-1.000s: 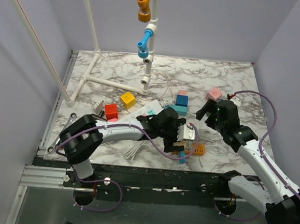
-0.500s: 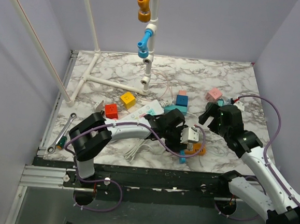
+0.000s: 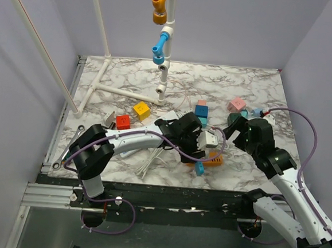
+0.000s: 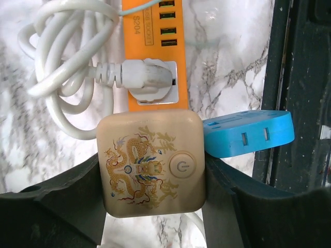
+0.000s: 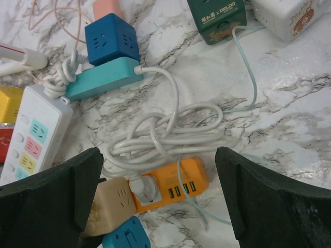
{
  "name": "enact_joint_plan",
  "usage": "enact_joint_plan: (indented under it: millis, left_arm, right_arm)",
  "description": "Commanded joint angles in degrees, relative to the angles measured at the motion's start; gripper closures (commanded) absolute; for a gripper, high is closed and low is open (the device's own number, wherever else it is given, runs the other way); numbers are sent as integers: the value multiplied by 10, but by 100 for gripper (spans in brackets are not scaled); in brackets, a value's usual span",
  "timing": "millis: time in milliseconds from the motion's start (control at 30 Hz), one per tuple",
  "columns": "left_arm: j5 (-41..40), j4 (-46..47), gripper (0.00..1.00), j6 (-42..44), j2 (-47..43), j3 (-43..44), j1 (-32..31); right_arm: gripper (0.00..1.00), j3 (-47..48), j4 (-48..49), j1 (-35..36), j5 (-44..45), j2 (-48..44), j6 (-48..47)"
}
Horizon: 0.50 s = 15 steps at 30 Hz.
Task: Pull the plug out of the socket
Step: Remove the plug from the socket.
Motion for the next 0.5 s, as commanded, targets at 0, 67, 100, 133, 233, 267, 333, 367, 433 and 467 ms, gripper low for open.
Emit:
enact_joint_plan:
  millis: [0,67,100,133,233,267,333,367,433,467]
  left_arm:
    - [-4,-13,72,-56,-62,45,29]
    - [4,-15,72,-76,-68,54,41]
    - [9,-19,72,-86,-68,61,48]
    - [12,-24,73,-93,-68,66,55]
    - [27,-27,73,-107,-74,76,70]
    - [34,-29,73,-113,-75,78,75]
    - [44,-32,73,-127,-80,83,83]
    - [48,-34,73,-133,-82,84,86]
    - [54,-35,72,-139,-87,82,90]
    - [56,-34,73,-143,-88,80,93]
  right_arm:
    - [0,30,-42,-3,-22,-24,25]
    - [0,26,-48,-3,-46,-38,44]
    - [0,20,-49,-2,-60,-43,57]
    - [0,12,-50,-3,-73,-50,69]
    - [0,-17,-52,-3,-106,-73,110]
    - [0,-31,-50,-3,-117,-83,123]
    - [0,-60,-36,-3,-150,-102,159]
    - [0,-72,-25,-3,-164,-110,181]
    - [0,-97,-3,-2,-197,-126,212]
    - [0,-105,6,-3,-205,-133,221]
